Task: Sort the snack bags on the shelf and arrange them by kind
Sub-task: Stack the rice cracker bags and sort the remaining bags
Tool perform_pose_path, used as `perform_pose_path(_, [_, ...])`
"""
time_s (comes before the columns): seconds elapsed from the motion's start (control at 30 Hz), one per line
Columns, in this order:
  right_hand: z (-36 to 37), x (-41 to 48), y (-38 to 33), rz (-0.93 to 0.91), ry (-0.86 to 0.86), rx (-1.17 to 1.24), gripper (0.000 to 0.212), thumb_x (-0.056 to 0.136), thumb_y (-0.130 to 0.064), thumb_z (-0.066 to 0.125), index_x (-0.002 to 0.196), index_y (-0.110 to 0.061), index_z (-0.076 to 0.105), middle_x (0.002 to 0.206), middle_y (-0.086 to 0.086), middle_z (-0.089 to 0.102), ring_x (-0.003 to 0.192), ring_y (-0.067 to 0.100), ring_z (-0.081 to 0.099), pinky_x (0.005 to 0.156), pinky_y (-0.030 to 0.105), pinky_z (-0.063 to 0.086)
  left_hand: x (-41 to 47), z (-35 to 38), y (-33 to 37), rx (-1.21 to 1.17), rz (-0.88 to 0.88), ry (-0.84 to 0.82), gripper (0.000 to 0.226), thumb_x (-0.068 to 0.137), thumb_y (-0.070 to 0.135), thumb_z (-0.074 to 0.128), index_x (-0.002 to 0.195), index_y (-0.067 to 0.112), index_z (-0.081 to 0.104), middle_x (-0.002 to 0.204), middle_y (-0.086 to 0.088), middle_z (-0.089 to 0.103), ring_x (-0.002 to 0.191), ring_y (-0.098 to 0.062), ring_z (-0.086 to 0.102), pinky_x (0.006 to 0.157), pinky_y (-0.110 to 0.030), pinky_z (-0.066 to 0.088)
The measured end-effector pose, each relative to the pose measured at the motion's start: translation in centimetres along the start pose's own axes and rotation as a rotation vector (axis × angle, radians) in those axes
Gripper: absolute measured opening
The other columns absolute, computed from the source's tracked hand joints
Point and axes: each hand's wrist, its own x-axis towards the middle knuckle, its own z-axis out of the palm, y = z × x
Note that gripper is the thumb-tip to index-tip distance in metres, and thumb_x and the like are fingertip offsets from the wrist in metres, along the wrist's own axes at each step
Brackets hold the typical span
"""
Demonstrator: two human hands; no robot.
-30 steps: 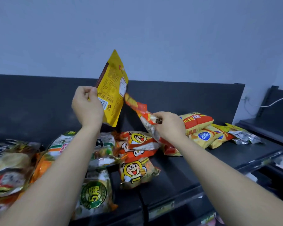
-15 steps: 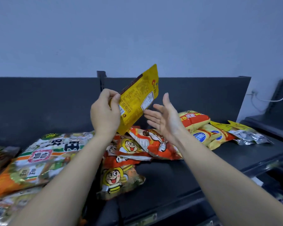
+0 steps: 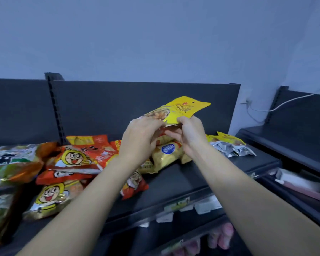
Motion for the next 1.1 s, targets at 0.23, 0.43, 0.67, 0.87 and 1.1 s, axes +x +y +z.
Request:
perform_pose_path(0.23, [-8.2,2.2,-1.9,-0.027,0.110,0.050,0.012,0.092,0.002,0.050,0.092,-0.010,0.054,0.105,0.018,0.065,0.086,0.030,0.068,0.068,0.036,0.060,2.4,6.6,4.0,0.145,0.003,-0.021,0.025,0.073,0.000,0.066,0.086,0.019,0.076,0.101,0.000,0.073,0.080,-0.031,0.063,0.051,-0.032,0.052])
perform_pose_path(0.43, [-15.7,5.9,-2.6,0.111,0.152,0.083,0.029,0.092,-0.035,0.054,0.110,-0.013,0.054,0.101,0.020,0.070,0.085,0.031,0.073,0.065,0.037,0.060,5.9,12.8,5.2,0.161,0.031,-0.058,0.038,0.054,-0.011,0.069,0.078,0.019,0.076,0.077,0.006,0.074,0.066,-0.024,0.062,0.046,-0.027,0.048])
perform_pose_path(0.67, [-22.2,12.6,-2.0,0.161,0.228,0.064,0.032,0.084,0.001,0.048,0.114,-0.008,0.046,0.093,0.021,0.069,0.066,0.027,0.073,0.055,0.030,0.058,9.3,21.6,4.2,0.111,0.060,-0.055,0.043,0.052,-0.017,0.073,0.080,0.015,0.078,0.083,0.002,0.076,0.077,-0.025,0.069,0.060,-0.036,0.052])
perform_pose_path(0.87, [-26.0,19.4,-0.3,0.114,0.285,-0.090,0.048,0.085,0.008,0.060,0.125,-0.014,0.044,0.105,0.015,0.060,0.084,0.025,0.064,0.080,0.034,0.057,11.6,28.9,2.4,0.144,-0.047,-0.201,0.042,0.070,-0.009,0.066,0.095,0.023,0.078,0.103,0.007,0.073,0.095,-0.026,0.062,0.066,-0.034,0.049])
perform_pose_path(1.1, [-29.7,23.2,5.4,0.174,0.239,-0.962,0.024,0.080,-0.033,0.073,0.091,-0.011,0.068,0.092,0.008,0.061,0.092,0.025,0.059,0.079,0.041,0.049,11.4,34.0,2.2,0.215,-0.236,-0.938,0.065,0.088,-0.001,0.042,0.141,0.037,0.045,0.129,-0.008,0.057,0.111,-0.029,0.058,0.073,-0.033,0.049])
